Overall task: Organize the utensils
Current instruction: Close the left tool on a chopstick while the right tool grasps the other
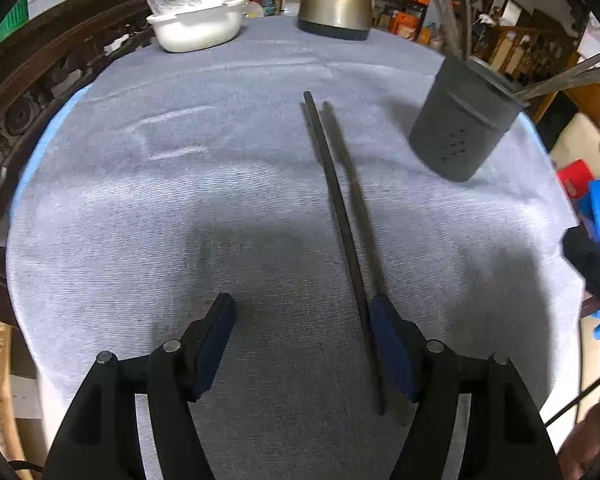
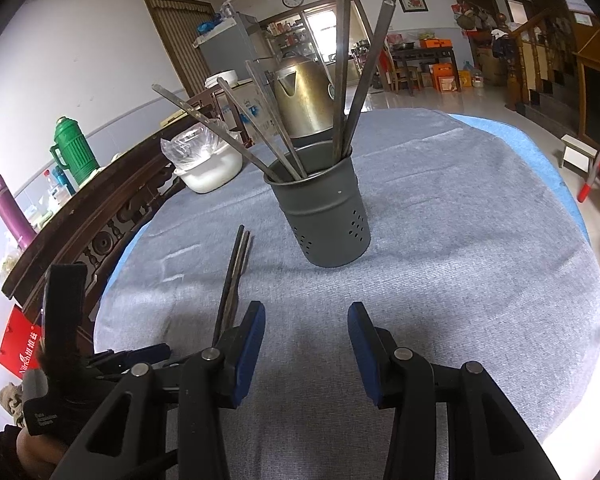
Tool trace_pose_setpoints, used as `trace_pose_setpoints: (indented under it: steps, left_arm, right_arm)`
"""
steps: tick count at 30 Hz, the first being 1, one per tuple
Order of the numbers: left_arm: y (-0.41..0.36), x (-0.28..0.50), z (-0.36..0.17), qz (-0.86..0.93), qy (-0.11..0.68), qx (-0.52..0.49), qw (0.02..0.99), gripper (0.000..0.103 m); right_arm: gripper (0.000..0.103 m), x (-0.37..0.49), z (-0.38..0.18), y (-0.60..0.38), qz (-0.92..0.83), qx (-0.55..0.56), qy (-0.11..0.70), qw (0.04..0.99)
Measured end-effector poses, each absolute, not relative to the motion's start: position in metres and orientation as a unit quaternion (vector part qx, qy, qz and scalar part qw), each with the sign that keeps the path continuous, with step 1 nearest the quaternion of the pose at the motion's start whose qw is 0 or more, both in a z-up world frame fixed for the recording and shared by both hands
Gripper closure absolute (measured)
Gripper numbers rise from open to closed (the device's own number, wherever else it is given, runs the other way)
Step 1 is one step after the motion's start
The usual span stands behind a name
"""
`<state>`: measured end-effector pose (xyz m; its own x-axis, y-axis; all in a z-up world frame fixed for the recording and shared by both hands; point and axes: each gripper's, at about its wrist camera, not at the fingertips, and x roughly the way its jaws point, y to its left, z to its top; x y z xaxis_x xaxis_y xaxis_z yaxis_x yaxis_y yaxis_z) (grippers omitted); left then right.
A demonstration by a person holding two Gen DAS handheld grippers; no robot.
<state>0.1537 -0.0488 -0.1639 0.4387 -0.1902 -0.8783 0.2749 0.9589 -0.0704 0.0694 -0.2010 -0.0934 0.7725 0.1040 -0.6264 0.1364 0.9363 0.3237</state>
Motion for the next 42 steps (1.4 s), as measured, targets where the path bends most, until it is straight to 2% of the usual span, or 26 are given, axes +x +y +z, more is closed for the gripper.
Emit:
trace_pose_setpoints:
  steps: [5, 9, 11, 19, 28, 37, 39, 42]
  left_arm:
    - [-0.040, 0.152, -0.164, -0.128, 0.514, 0.040, 0.847, 0.031]
    - [-0.030, 0.148, -0.162, -0.124, 0.516, 0.030, 0.847, 0.036]
    - [-0.028, 0.148, -0.161, -0.120, 0.515, 0.031, 0.848, 0.045]
    - [-0.022, 0.152, -0.165, -0.132, 0.509, 0.024, 0.851, 0.093]
    - [0.000, 0.131, -0.159, -0.136, 0.523, -0.036, 0.840, 0.096]
    - [0.025, 0.099, -0.156, -0.133, 0.542, -0.054, 0.828, 0.097]
    - [0.028, 0.098, -0.154, -0.138, 0.546, -0.057, 0.825, 0.093]
    - [0.038, 0.093, -0.150, -0.129, 0.540, -0.060, 0.830, 0.078]
  right_arm:
    - [0.056, 0.069, -0.092, -0.203, -0.009, 0.179, 0.335, 0.925]
    - [0.056, 0.069, -0.093, -0.202, -0.008, 0.179, 0.336, 0.925]
    - [0.056, 0.070, -0.093, -0.200, -0.005, 0.180, 0.337, 0.924]
    - [0.056, 0.071, -0.093, -0.199, -0.004, 0.177, 0.338, 0.924]
    - [0.056, 0.071, -0.094, -0.195, 0.002, 0.173, 0.343, 0.923]
    - [0.056, 0.075, -0.099, -0.190, 0.019, 0.180, 0.358, 0.916]
    - [0.056, 0.080, -0.100, -0.185, 0.029, 0.182, 0.365, 0.913]
    - [0.056, 0.095, -0.103, -0.174, 0.059, 0.182, 0.390, 0.901]
